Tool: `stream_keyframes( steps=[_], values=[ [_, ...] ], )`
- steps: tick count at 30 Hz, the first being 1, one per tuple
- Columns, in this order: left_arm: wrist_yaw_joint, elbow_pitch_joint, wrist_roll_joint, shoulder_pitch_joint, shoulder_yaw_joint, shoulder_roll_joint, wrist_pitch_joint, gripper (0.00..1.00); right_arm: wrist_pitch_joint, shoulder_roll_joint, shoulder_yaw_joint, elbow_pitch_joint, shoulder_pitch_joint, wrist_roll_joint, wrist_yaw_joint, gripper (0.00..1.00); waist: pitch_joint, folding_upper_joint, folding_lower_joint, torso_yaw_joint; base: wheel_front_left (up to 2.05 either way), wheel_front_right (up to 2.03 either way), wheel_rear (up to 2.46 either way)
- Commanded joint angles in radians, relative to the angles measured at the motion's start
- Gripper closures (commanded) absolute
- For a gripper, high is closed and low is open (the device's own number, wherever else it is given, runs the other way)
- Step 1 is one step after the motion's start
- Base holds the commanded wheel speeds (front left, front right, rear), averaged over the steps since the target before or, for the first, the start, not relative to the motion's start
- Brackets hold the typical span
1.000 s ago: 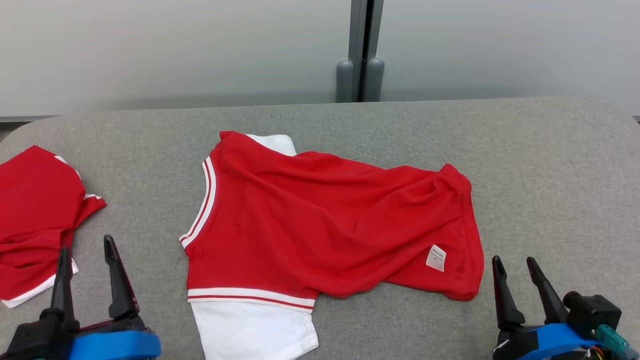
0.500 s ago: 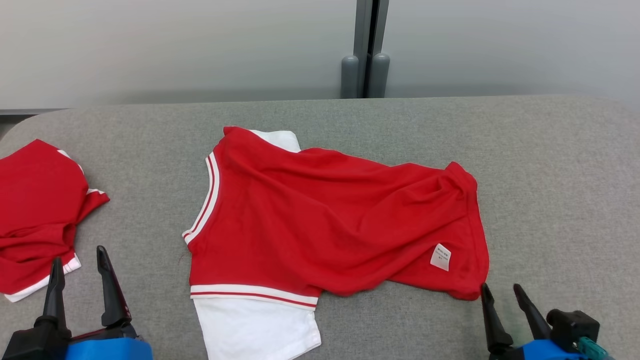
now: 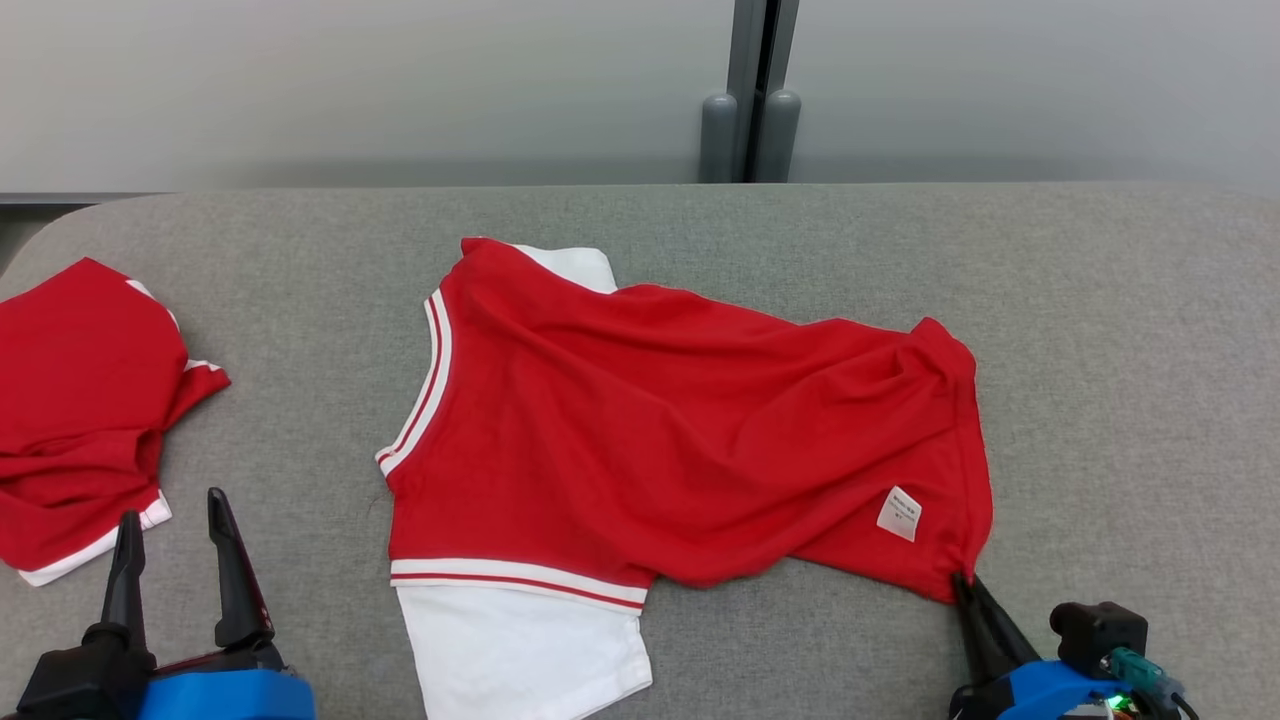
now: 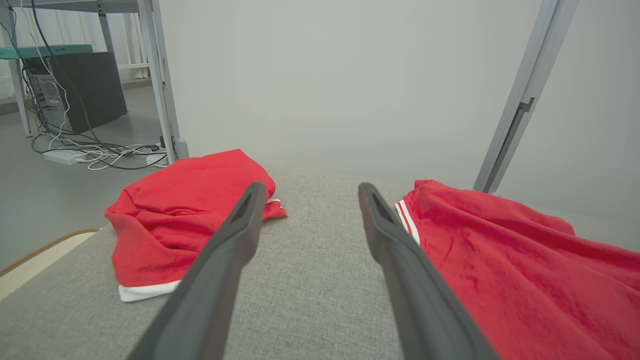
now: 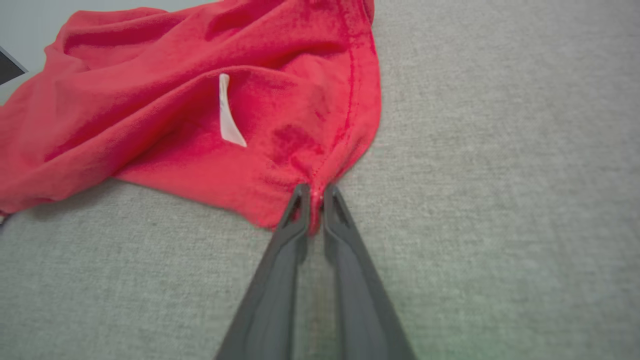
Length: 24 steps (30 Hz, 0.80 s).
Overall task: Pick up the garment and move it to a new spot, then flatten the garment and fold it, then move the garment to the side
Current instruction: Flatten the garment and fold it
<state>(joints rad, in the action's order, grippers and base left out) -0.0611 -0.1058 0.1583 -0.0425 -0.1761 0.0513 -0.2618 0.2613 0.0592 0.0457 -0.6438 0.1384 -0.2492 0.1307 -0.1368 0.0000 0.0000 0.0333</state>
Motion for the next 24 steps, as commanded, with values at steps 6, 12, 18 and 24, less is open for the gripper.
stream_keyframes(
  steps=[6, 12, 18, 24],
  values=[
    [0.006, -0.01, 0.004, -0.011, 0.008, -0.001, -0.004, 0.0, 0.004, 0.032, -0.037, 0.105, -0.048, 0.004, 0.0, 1.0, 0.016, 0.0, 0.0, -0.013, 0.0, 0.0, 0.0],
    [0.01, -0.017, 0.0, -0.025, 0.013, -0.002, -0.004, 0.0, 0.005, 0.065, -0.074, 0.217, -0.179, 0.01, 0.0, 1.0, 0.043, 0.0, 0.0, -0.022, 0.0, 0.0, 0.0],
    [0.004, -0.028, -0.006, -0.039, 0.012, -0.002, -0.004, 0.0, 0.005, 0.06, -0.09, 0.25, -0.228, 0.011, 0.0, 0.0, 0.065, 0.0, 0.0, -0.036, 0.0, 0.0, 0.0],
    [-0.004, -0.049, -0.03, -0.052, 0.021, -0.001, -0.004, 0.0, 0.005, 0.037, -0.107, 0.351, -0.217, 0.031, 0.0, 0.0, 0.09, 0.0, 0.0, -0.038, 0.0, 0.0, 0.0]
  ],
)
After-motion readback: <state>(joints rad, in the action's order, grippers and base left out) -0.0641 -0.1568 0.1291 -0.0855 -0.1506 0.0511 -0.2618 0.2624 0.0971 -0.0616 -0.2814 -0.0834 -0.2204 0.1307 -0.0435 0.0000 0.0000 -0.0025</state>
